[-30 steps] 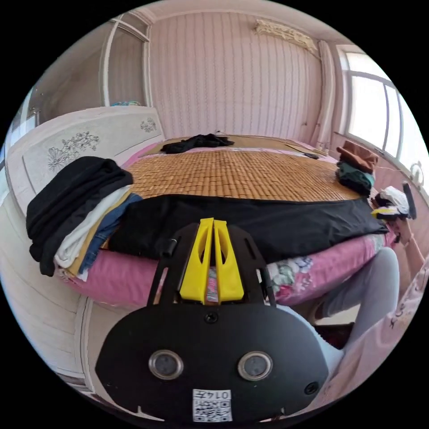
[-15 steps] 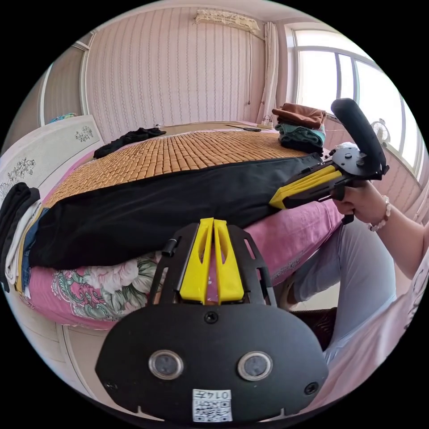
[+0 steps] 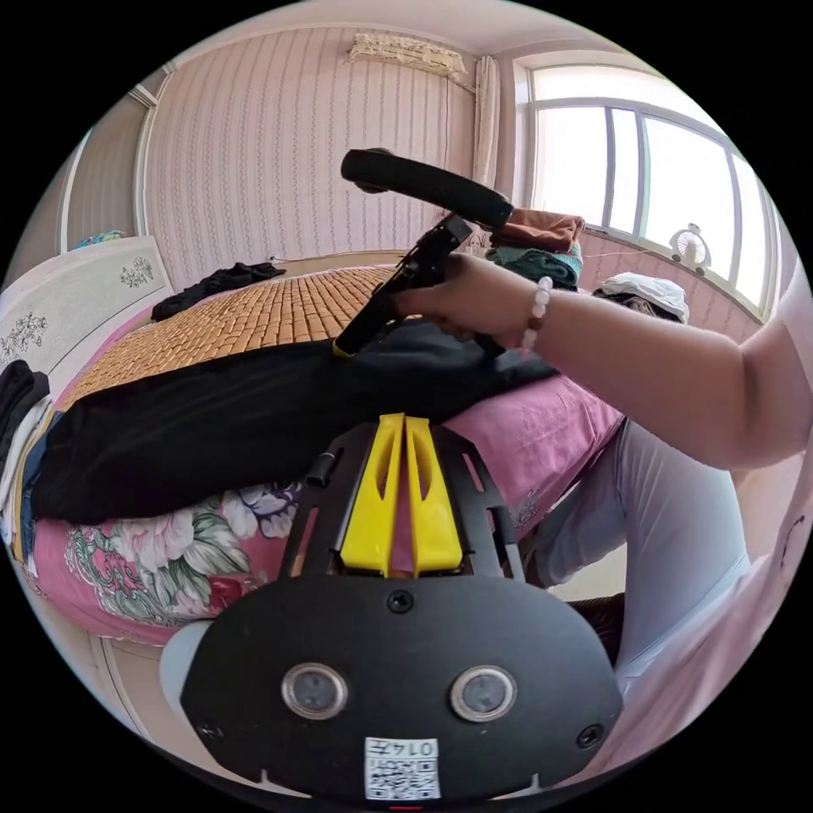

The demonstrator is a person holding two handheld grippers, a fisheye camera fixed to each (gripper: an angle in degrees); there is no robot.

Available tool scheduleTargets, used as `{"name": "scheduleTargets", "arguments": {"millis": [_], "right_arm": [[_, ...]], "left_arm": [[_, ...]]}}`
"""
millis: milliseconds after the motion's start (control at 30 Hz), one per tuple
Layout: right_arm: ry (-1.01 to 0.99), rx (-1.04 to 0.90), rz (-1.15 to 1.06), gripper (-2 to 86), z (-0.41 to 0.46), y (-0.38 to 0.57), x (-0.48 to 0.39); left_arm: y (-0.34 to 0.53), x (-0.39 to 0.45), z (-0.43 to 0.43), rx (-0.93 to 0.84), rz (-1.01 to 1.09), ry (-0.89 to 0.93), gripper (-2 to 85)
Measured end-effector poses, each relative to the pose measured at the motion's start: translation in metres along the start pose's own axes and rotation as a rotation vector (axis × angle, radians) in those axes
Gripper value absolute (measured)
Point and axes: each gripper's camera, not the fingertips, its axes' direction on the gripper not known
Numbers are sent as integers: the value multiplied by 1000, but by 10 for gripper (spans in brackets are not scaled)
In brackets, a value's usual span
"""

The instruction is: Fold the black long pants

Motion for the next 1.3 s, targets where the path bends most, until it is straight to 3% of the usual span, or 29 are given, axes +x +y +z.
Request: {"name": "scheduleTargets", "arguments": {"millis": [200, 400, 533, 667, 800, 900, 967, 1067, 1233, 1300], "right_arm": [[-40, -26, 51, -5, -2, -1, 21], [-155, 210, 240, -4, -43, 69, 60], [-1, 350, 460, -1, -108, 203, 84], [233, 335, 769, 8, -163, 362, 110], [362, 284, 949, 29, -184, 461, 120], [279, 380, 1050, 67, -187, 514, 134], [121, 481, 1093, 93, -180, 542, 151], [-3, 501, 1101, 104, -167, 563, 170], [-91, 522, 1064, 79, -155, 584, 181], [-142, 562, 1052, 77, -155, 596, 184]], "left_arm": [[1, 22, 10, 10, 46, -22, -10], [0, 36, 17, 70, 54, 86, -10], [-12, 55, 23, 106, 96, 111, -10], [-46, 92, 45, 69, 185, 199, -8], [-93, 146, 79, 60, 254, 314, 8], [-133, 190, 111, 31, 331, 362, 43], [-161, 212, 132, 23, 381, 383, 55], [-214, 243, 174, 13, 430, 395, 65], [-300, 291, 265, -108, 477, 422, 76], [-342, 319, 318, -232, 462, 495, 91]]}}
